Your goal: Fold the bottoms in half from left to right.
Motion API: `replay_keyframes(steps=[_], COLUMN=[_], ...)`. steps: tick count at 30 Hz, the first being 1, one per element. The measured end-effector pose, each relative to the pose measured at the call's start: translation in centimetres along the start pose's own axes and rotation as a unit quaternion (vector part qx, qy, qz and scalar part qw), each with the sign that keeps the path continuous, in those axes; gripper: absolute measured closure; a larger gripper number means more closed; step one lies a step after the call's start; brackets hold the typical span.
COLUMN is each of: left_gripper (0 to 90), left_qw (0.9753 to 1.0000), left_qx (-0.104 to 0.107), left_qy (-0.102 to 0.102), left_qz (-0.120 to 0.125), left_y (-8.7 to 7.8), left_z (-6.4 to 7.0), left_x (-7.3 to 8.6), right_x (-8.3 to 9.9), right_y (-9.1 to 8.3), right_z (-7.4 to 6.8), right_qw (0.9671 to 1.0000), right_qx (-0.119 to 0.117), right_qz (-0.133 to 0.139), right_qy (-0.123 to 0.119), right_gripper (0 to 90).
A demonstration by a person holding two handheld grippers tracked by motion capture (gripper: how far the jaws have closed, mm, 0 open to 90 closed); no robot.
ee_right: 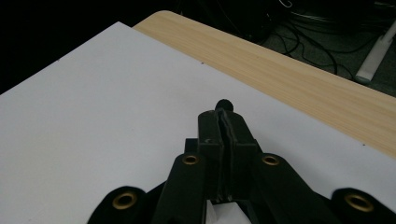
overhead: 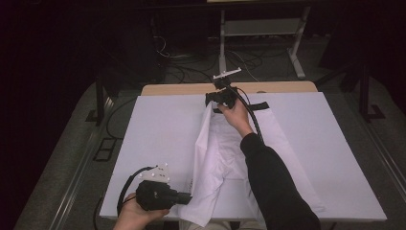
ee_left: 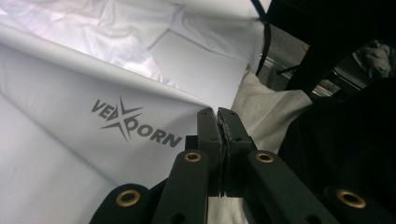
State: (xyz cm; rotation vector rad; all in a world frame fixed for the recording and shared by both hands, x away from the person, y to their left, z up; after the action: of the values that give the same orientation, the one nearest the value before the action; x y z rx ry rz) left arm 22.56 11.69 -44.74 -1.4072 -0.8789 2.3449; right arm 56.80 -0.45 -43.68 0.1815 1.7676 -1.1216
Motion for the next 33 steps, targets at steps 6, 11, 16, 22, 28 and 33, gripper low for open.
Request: replay_keyframes(steps=[6, 11, 16, 22, 28, 33], left_gripper=[87.4, 87.3, 87.3, 87.3, 87.3, 87.3], left_qw=[0.9998, 0.9994, 0.9984, 0.9971, 0.9955, 0.9944], left_qx=[0.009, 0.020, 0.037, 0.048, 0.063, 0.071], left_qy=[0.014, 0.024, 0.039, 0.052, 0.061, 0.069], left_qz=[-0.006, -0.011, -0.020, -0.029, -0.035, -0.039], left_y=[0.8, 1.8, 3.2, 4.3, 5.6, 6.5], left_z=[0.5, 1.0, 1.8, 2.5, 3.3, 3.9], left_x=[-0.7, -1.4, -2.1, -2.7, -3.5, -4.0], right_x=[-0.1, -0.1, -0.2, -0.1, 0.4, 0.7], right_y=[-0.6, -1.3, -2.2, -2.9, -3.6, -4.1], right_z=[0.6, 1.4, 2.2, 3.1, 4.4, 5.2], right_qw=[1.0000, 0.9999, 0.9999, 0.9999, 0.9998, 0.9997], right_qx=[0.005, 0.009, 0.010, 0.012, 0.014, 0.016], right_qz=[0.005, 0.005, 0.006, 0.007, 0.006, 0.004], right_qy=[0.002, 0.000, 0.004, 0.010, 0.016, 0.020], right_gripper=[85.6, 85.6, 85.5, 85.5, 85.5, 85.5])
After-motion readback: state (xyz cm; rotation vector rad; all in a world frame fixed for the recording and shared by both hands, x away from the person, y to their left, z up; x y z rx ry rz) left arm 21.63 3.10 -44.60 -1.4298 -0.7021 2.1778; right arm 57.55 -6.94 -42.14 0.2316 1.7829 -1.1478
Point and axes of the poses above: each handheld gripper's, and its own axes: y roughly forward along the jaws, x roughly out of its underside, z roughly to its right, the point moved 9 cm from there along y, roughly forward along the jaws, and after that the axes turned 4 degrees about -y, right-handed, at the moved point
